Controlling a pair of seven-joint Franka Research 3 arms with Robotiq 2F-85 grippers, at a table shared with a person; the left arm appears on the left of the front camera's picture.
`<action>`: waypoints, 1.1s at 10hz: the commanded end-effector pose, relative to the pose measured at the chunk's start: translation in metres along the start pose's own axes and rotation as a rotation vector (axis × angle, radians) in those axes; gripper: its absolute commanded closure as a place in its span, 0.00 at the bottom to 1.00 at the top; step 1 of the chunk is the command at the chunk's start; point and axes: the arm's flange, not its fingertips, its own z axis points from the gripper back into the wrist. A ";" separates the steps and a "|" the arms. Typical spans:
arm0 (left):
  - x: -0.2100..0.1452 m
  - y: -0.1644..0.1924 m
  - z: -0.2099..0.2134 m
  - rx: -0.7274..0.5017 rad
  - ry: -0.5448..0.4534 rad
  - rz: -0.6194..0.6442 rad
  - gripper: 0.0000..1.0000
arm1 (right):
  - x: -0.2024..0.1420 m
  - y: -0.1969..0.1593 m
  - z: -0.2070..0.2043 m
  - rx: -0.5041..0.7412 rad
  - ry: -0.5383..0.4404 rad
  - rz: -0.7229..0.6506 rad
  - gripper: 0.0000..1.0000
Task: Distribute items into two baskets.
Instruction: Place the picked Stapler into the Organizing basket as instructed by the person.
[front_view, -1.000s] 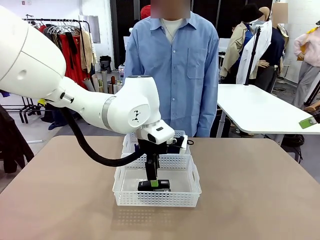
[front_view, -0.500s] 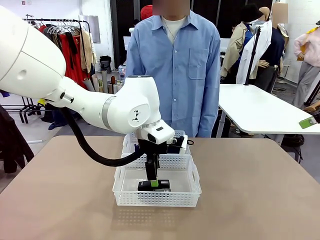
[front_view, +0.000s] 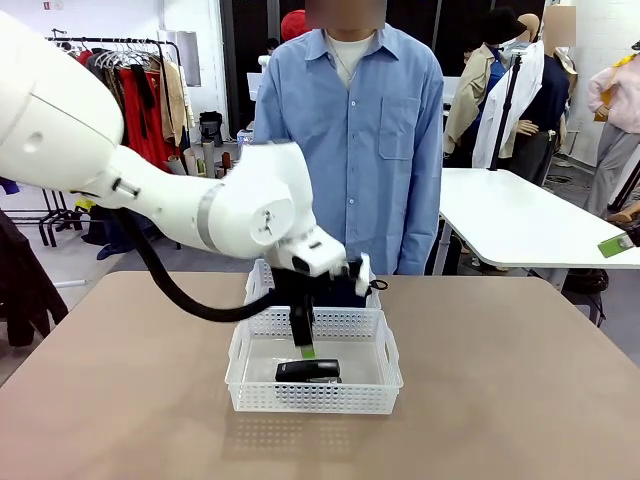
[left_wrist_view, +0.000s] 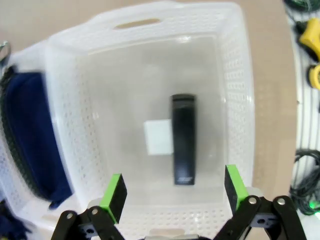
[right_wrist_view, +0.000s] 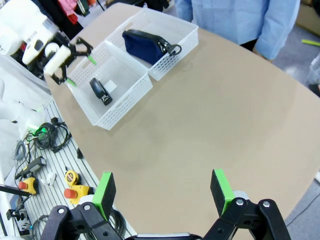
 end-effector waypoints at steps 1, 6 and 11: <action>-0.025 0.006 0.060 0.100 -0.047 0.133 0.00 | 0.000 0.000 0.001 -0.002 0.002 0.003 0.00; -0.146 -0.016 0.187 0.291 -0.130 0.429 0.00 | 0.000 0.000 0.001 -0.002 0.002 0.003 0.00; -0.257 -0.063 0.225 0.409 -0.295 0.642 0.00 | 0.000 0.000 0.001 -0.002 0.002 0.003 0.00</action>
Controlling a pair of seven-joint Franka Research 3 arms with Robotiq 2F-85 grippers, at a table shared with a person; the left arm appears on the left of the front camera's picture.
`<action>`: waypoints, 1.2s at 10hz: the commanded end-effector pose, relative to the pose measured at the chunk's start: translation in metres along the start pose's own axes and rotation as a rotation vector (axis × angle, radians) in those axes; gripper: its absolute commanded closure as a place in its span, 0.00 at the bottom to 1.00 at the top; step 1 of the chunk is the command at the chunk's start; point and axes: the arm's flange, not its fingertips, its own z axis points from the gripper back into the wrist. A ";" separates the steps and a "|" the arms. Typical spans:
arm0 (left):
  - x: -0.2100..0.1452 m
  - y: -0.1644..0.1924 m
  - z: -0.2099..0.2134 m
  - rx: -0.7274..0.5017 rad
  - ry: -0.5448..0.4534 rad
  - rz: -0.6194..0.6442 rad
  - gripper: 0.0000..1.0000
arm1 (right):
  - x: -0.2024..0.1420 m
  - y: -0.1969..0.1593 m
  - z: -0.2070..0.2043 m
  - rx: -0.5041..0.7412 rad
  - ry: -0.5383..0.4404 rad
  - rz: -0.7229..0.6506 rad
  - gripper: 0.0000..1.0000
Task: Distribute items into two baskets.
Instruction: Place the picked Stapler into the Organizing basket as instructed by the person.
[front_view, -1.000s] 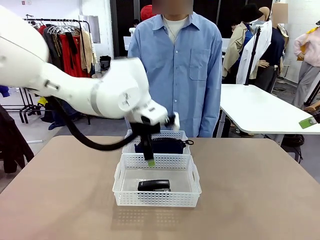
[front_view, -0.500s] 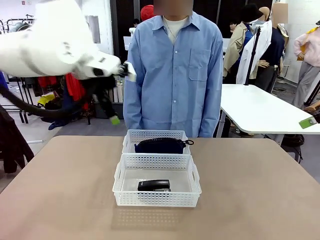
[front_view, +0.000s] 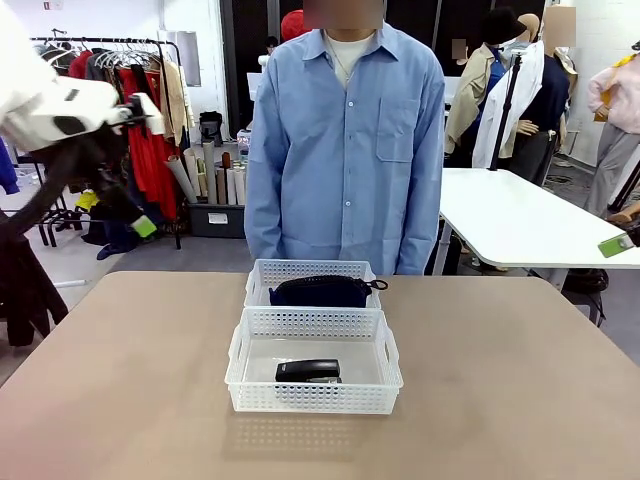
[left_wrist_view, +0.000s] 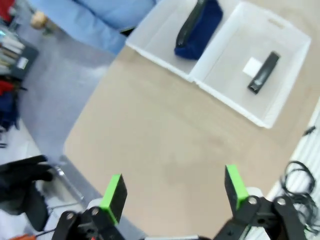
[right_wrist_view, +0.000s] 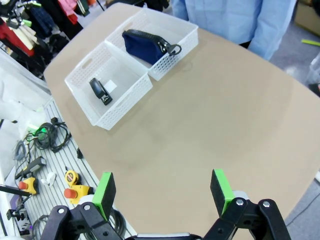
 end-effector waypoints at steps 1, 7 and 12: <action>-0.025 0.001 0.007 0.045 -0.080 0.074 0.00 | 0.001 0.000 0.001 -0.001 0.002 0.004 0.00; -0.102 0.047 0.051 0.057 -0.182 0.304 0.00 | 0.001 0.000 0.001 -0.001 0.002 0.004 0.00; -0.153 0.042 0.051 0.051 -0.249 0.338 0.00 | 0.001 0.000 0.001 -0.001 0.002 0.004 0.00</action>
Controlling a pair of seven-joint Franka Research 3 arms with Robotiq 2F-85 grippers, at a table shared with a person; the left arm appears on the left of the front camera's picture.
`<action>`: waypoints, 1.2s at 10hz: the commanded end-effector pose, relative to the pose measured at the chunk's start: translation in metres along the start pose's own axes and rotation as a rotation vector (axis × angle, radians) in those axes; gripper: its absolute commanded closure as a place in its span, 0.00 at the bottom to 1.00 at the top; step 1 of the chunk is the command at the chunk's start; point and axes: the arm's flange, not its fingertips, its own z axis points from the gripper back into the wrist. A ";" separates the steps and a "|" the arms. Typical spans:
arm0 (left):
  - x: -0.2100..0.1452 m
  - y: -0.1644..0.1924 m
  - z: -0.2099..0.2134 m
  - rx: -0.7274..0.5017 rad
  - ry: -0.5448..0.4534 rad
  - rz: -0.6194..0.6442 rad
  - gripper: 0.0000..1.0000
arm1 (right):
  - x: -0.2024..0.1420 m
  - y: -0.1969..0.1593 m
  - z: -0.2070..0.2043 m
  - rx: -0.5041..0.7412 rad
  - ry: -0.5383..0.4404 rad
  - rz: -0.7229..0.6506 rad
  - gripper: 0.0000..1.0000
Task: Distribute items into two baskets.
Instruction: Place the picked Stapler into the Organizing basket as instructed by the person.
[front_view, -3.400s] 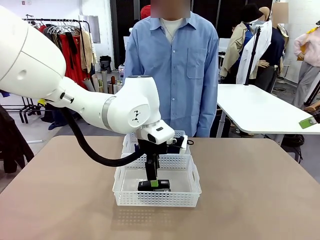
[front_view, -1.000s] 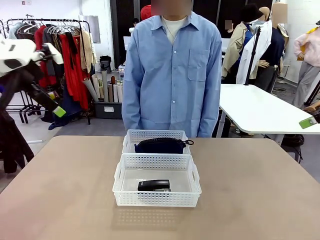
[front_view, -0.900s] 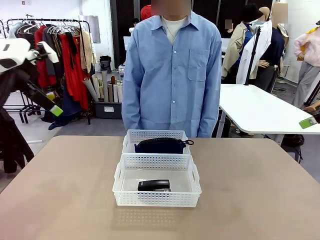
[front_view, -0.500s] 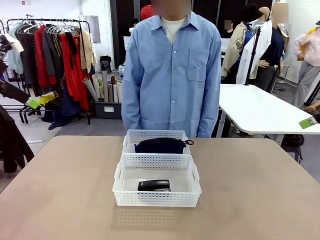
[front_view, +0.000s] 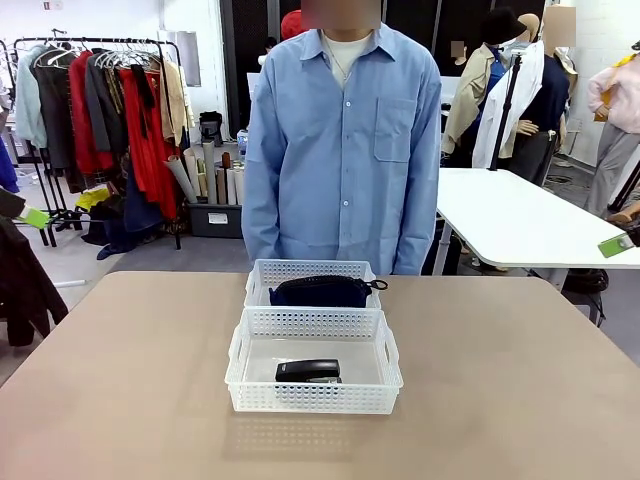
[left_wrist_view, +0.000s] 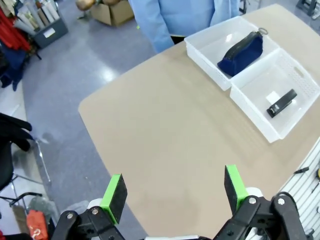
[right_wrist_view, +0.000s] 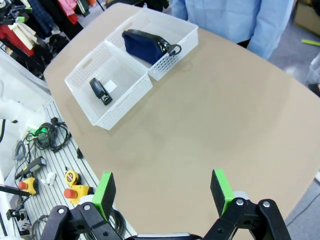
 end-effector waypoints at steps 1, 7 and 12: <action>-0.026 -0.009 0.004 0.017 -0.055 -0.021 0.00 | 0.001 0.000 0.001 -0.001 0.002 0.004 0.00; -0.039 -0.012 0.012 0.006 -0.101 -0.032 0.00 | 0.001 0.000 0.001 -0.001 0.002 0.004 0.00; -0.005 0.008 0.031 0.023 -0.094 -0.022 0.00 | 0.001 0.000 0.001 -0.001 0.002 0.004 0.00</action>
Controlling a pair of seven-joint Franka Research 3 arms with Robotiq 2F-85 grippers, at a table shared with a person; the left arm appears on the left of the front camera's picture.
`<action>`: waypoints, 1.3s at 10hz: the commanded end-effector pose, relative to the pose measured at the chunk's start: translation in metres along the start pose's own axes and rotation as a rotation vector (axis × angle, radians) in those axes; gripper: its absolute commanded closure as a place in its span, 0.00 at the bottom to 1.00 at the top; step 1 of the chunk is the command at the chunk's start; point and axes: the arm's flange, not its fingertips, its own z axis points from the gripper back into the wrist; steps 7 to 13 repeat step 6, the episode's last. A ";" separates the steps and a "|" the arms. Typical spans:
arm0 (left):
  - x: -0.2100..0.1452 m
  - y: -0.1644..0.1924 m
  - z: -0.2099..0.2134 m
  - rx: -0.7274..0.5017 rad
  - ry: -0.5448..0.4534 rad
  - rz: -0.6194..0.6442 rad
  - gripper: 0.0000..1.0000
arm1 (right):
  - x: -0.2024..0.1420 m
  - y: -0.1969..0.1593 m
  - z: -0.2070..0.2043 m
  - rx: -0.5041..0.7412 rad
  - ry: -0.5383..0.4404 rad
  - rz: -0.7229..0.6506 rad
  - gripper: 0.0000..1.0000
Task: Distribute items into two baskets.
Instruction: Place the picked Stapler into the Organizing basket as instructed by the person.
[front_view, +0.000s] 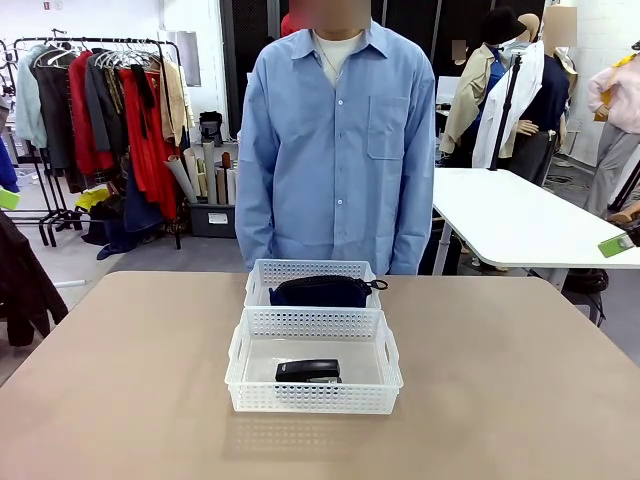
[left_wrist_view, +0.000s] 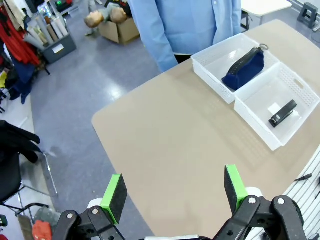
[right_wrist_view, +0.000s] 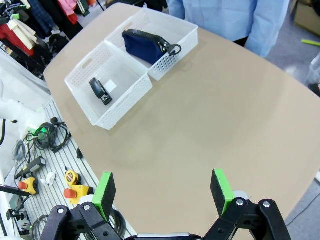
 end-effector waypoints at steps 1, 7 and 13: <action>0.001 -0.001 0.000 0.003 0.000 -0.004 0.00 | 0.001 0.000 0.001 -0.001 0.002 0.004 0.00; 0.001 -0.001 0.000 0.003 0.000 -0.004 0.00 | 0.001 0.000 0.001 -0.001 0.002 0.004 0.00; 0.001 -0.001 0.000 0.003 0.000 -0.004 0.00 | 0.001 0.000 0.001 -0.001 0.002 0.004 0.00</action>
